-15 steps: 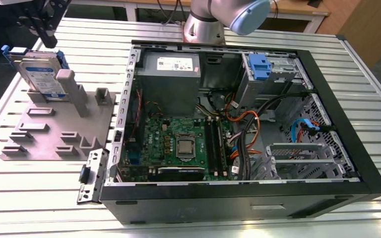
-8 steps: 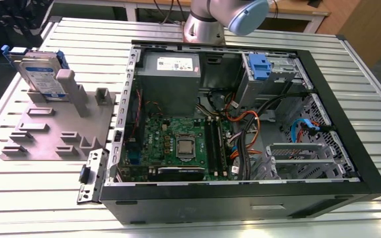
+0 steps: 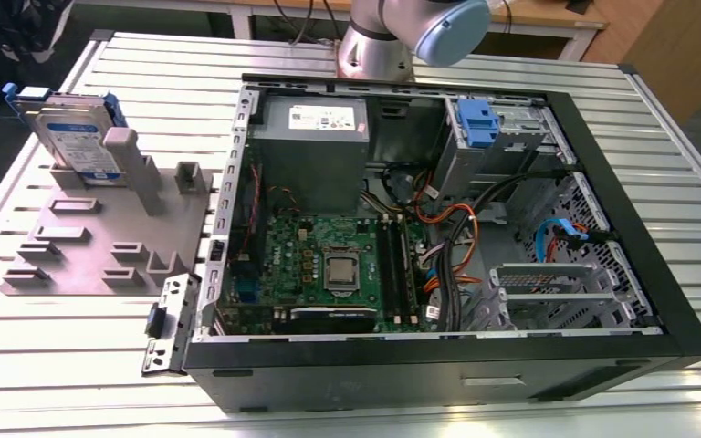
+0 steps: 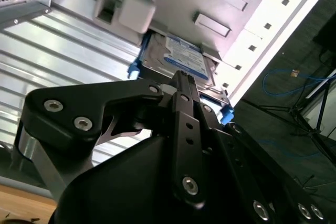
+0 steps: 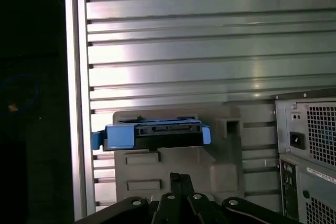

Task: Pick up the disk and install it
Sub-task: 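Reach for the disk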

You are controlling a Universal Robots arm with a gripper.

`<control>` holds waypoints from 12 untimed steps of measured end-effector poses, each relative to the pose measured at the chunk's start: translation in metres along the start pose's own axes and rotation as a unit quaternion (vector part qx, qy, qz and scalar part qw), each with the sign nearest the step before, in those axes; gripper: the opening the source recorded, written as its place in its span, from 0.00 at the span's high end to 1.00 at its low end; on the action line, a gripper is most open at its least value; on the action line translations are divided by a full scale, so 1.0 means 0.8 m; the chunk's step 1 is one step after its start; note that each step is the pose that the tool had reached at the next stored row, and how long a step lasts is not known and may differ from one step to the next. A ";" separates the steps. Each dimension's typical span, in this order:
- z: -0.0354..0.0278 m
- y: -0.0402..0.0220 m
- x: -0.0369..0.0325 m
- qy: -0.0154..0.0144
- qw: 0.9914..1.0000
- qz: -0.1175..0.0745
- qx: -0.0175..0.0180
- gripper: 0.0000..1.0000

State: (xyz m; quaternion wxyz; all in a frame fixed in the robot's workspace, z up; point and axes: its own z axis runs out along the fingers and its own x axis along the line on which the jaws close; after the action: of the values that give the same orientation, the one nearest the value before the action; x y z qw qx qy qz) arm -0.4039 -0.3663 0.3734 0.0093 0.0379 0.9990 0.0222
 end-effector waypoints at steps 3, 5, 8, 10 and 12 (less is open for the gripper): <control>0.0024 0.0030 0.0146 0.000 1.000 0.000 0.000 0.89; 0.0044 0.0055 0.0226 0.000 1.000 0.000 0.000 0.89; 0.0074 0.0099 0.0315 0.002 1.000 0.000 0.000 0.89; 0.0093 0.0128 0.0368 0.003 1.000 0.000 0.000 0.89; 0.0107 0.0154 0.0405 0.005 1.000 0.000 0.000 0.89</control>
State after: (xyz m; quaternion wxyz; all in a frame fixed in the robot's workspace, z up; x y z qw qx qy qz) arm -0.4351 -0.3512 0.3649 0.0045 0.0381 0.9990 0.0221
